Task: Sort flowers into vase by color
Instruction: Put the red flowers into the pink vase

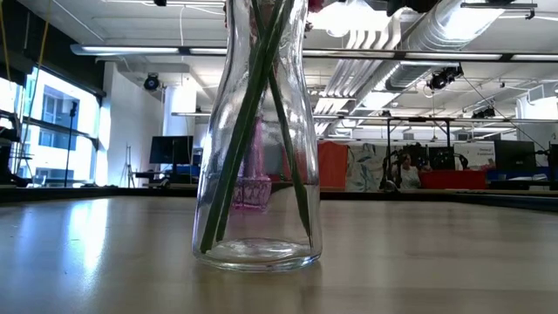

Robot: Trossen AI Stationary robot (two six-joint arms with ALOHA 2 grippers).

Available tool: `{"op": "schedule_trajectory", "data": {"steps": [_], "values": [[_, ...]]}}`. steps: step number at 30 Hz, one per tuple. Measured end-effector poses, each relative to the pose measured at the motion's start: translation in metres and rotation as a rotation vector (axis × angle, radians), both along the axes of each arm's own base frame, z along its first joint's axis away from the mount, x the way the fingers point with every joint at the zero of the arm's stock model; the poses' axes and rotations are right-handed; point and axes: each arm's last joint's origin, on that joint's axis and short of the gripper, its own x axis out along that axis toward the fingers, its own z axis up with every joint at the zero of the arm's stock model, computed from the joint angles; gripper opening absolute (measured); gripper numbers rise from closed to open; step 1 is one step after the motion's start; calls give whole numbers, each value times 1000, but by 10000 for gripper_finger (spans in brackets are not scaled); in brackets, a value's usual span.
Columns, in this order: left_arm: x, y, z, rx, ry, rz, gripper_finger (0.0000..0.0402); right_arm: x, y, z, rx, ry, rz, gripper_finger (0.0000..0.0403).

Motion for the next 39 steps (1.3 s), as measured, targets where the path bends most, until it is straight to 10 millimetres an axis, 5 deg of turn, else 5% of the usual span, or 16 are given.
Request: {"op": "schedule_trajectory", "data": {"steps": [10,22,39], "values": [[0,1,0,43,8,41,160,1,-12,-1,24,3,-18,0],[0,1,0,44,9,44,160,20,-13,-25,79,-37,-56,0],[0,2,-3,36,36,64,160,22,-16,-39,208,96,-122,19]]}}
